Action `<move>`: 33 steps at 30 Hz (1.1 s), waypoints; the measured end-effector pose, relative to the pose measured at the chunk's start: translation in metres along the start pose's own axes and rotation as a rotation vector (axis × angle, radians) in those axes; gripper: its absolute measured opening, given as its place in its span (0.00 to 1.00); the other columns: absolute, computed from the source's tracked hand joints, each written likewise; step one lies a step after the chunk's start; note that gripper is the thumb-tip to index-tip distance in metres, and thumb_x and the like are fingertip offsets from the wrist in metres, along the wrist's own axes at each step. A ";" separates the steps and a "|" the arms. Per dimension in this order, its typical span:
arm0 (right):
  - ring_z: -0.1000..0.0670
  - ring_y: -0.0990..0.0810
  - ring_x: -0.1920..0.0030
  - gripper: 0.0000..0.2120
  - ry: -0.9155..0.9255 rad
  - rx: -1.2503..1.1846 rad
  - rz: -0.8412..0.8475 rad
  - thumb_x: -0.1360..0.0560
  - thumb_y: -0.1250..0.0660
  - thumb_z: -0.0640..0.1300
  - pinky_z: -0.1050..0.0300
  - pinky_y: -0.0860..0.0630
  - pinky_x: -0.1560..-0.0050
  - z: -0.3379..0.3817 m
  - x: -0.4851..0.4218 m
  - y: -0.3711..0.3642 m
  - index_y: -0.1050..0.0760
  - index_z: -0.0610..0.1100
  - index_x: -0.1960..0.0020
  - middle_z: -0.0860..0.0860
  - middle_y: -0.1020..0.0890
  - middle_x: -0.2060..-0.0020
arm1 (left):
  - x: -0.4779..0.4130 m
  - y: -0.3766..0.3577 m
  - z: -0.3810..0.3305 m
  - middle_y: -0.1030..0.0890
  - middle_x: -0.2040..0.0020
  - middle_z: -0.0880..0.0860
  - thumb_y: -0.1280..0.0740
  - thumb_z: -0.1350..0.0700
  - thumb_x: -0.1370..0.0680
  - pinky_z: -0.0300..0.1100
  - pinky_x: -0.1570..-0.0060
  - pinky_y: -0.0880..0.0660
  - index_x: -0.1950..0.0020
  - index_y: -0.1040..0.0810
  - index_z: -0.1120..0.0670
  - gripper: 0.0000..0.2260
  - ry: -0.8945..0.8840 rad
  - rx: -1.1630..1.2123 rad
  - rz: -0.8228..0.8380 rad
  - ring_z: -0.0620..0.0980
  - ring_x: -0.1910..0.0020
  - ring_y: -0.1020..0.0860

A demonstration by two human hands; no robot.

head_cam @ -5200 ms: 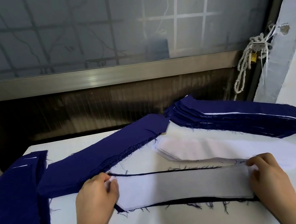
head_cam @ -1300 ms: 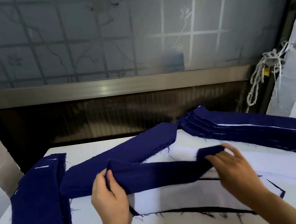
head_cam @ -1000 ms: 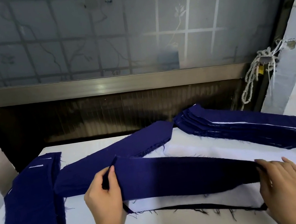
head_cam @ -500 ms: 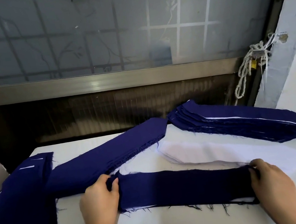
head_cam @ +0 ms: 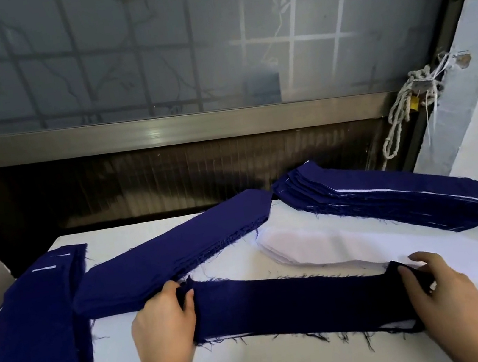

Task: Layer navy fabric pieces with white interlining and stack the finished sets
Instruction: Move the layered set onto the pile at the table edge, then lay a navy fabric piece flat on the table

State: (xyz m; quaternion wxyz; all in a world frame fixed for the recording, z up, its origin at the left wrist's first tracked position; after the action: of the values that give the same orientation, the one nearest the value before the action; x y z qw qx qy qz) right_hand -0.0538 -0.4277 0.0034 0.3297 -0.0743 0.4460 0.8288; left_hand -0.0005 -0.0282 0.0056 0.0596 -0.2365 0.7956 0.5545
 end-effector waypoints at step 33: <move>0.36 0.25 0.52 0.09 -0.161 0.146 -0.140 0.29 0.34 0.33 0.46 0.27 0.55 -0.003 -0.004 0.004 0.22 0.38 0.49 0.40 0.22 0.52 | 0.003 0.005 0.001 0.23 0.55 0.54 0.26 0.66 0.31 0.42 0.71 0.34 0.51 0.21 0.58 0.11 0.017 0.144 -0.130 0.56 0.69 0.25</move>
State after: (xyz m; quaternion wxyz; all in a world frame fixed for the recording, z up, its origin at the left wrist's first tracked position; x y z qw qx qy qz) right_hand -0.0535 -0.4336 0.0062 0.4261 -0.0146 0.4708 0.7724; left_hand -0.0049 -0.0272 0.0084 0.1056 -0.2873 0.8169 0.4889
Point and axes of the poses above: each hand's wrist, its own x-axis away from the middle knuckle, its own y-axis out of the back of the hand, z = x × y, the point moved 2 cm from there along -x, towards the middle knuckle
